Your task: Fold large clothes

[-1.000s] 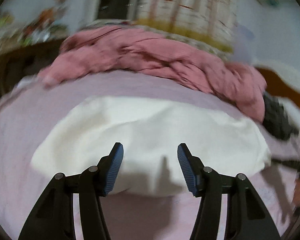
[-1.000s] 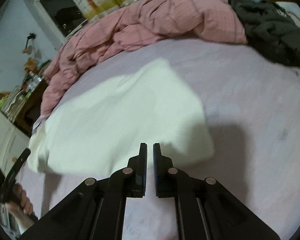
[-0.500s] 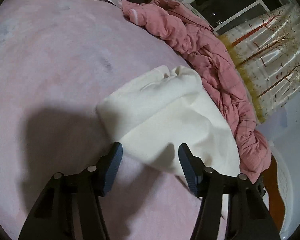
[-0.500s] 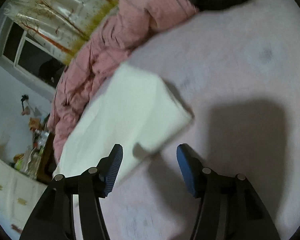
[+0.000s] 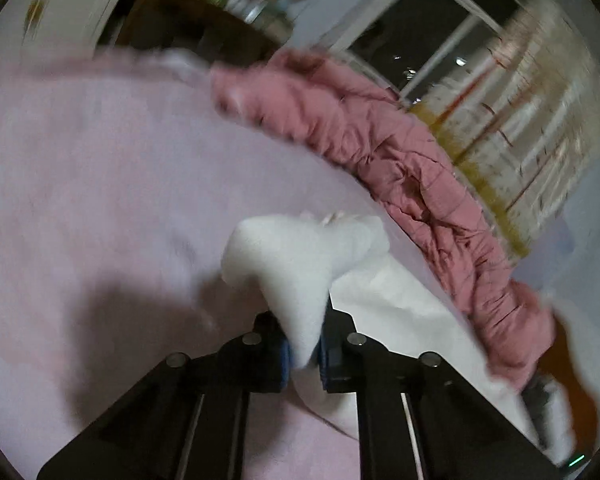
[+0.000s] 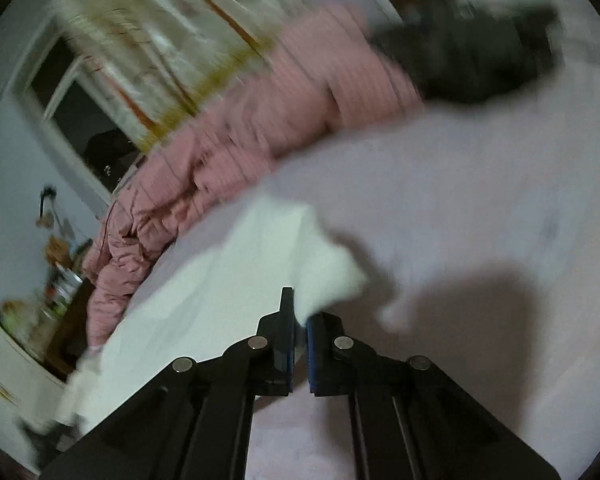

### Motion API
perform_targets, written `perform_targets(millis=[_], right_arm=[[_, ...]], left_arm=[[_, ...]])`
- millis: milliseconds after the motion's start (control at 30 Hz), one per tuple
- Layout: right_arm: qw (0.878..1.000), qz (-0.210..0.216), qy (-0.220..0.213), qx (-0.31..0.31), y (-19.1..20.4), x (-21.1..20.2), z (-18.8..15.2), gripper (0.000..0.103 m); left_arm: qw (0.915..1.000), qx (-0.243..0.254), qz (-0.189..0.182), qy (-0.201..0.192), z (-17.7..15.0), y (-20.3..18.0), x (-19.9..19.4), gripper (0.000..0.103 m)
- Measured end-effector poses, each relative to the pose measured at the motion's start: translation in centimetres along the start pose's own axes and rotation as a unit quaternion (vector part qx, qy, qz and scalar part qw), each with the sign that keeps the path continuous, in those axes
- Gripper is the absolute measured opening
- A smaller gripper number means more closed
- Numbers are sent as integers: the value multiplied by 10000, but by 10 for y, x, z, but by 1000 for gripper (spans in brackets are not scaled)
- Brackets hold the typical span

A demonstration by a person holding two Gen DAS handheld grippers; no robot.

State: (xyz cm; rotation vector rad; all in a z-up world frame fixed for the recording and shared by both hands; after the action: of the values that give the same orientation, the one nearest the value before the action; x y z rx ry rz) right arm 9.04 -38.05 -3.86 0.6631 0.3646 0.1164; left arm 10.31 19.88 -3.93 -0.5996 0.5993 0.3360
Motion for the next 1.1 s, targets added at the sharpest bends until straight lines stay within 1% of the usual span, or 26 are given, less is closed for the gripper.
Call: perform_targets(millis=[33, 100, 167, 200, 233, 267, 300, 333, 367, 400, 433, 467, 500, 533, 567, 600, 633, 667, 733, 800, 833, 900, 933, 1000, 1067, 1100], right_arm=[[9999, -34, 11, -117, 4, -1, 3, 3], [9998, -165, 109, -88, 0, 1, 3, 3], [9986, -462, 266, -5, -10, 9, -3, 3], [9979, -547, 355, 31, -14, 12, -6, 3], [9966, -636, 508, 87, -18, 17, -8, 3], [9959, -660, 596, 151, -22, 20, -8, 3], [9954, -669, 662, 192, -24, 22, -8, 3], [9945, -707, 760, 158, -23, 25, -9, 3], [9935, -781, 828, 72, -23, 26, -10, 4], [9932, -788, 859, -11, -21, 26, -11, 5], [9935, -755, 847, -89, -17, 23, -11, 7], [9939, -728, 824, -126, -17, 18, -12, 12], [9938, -727, 832, -159, -15, 14, -13, 13], [9936, -734, 837, -175, -13, 10, -14, 14], [9941, -680, 810, -225, -10, 3, -16, 15], [9946, -621, 776, -313, -5, -3, -19, 16], [9944, -614, 735, -441, 1, -7, -21, 20], [9940, -647, 622, -631, 9, -12, -22, 22], [9921, -575, 354, -1061, 27, -20, -23, 25], [9884, -426, 239, -1438, 42, -23, -27, 34], [9867, -286, 237, -1584, 49, -23, -30, 39], [9832, -22, 317, -1796, 61, -21, -36, 40], [9794, 46, 415, -1975, 67, -16, -41, 40], [9743, -16, 543, -2186, 75, -8, -47, 40], [9709, 23, 734, -2278, 79, 2, -50, 40], [9698, 3, 850, -2286, 79, 8, -52, 40]], left_arm=[[10000, 21, 87, 5, 1, 0, -1, 10], [9993, -164, 277, 180, -1, 12, 9, 10], [9969, -258, 715, 205, -3, 27, 23, 11], [9947, -294, 924, 335, -4, 34, 34, 17], [9924, -337, 1007, 627, -6, 39, 45, 22], [9915, -336, 991, 768, -7, 41, 49, 22], [9922, -209, 1013, 700, -6, 38, 45, 24], [9916, 122, 1157, 565, -6, 31, 37, 28], [9897, 423, 1317, 357, -5, 24, 28, 30], [9871, 617, 1476, 79, -5, 19, 17, 39], [9845, 742, 1570, -232, -2, 14, 5, 41], [9823, 891, 1566, -505, -1, 8, -6, 45], [9776, 1263, 1484, -789, 1, -5, -17, 56], [9708, 1644, 1453, -965, 1, -17, -23, 63], [9625, 1971, 1473, -1141, 2, -28, -30, 63], [9573, 2142, 1470, -1270, 4, -36, -37, 63], [9576, 2228, 1315, -1268, 8, -41, -40, 63], [9602, 2304, 1083, -1149, 13, -47, -38, 63], [9642, 2567, 465, -469, 23, -62, -18, 63], [9630, 2667, 19, 399, 30, -74, 16, 63], [9623, 2609, -112, 757, 32, -76, 35, 63], [9619, 2478, -117, 1146, 31, -80, 64, 60], [9625, 2430, -34, 1206, 32, -80, 77, 59], [9620, 2433, 86, 1238, 30, -83, 91, 58], [9668, 2310, 326, 1042, 36, -82, 96, 28], [9678, 2299, 600, 838, 42, -80, 100, 17]])
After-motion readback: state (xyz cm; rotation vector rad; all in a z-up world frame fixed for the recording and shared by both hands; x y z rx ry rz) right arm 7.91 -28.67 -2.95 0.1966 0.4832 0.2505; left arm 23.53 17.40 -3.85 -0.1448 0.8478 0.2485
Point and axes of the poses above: each gripper's, at about its wrist camera, not at the fingertips, and x roughly the way its jaws point, y to its left, z to its top, the point moved 2 cm from there along x, roughly the way its jaws point, and after that the axes turned 15 degrees about z, right-handed, at the moved point
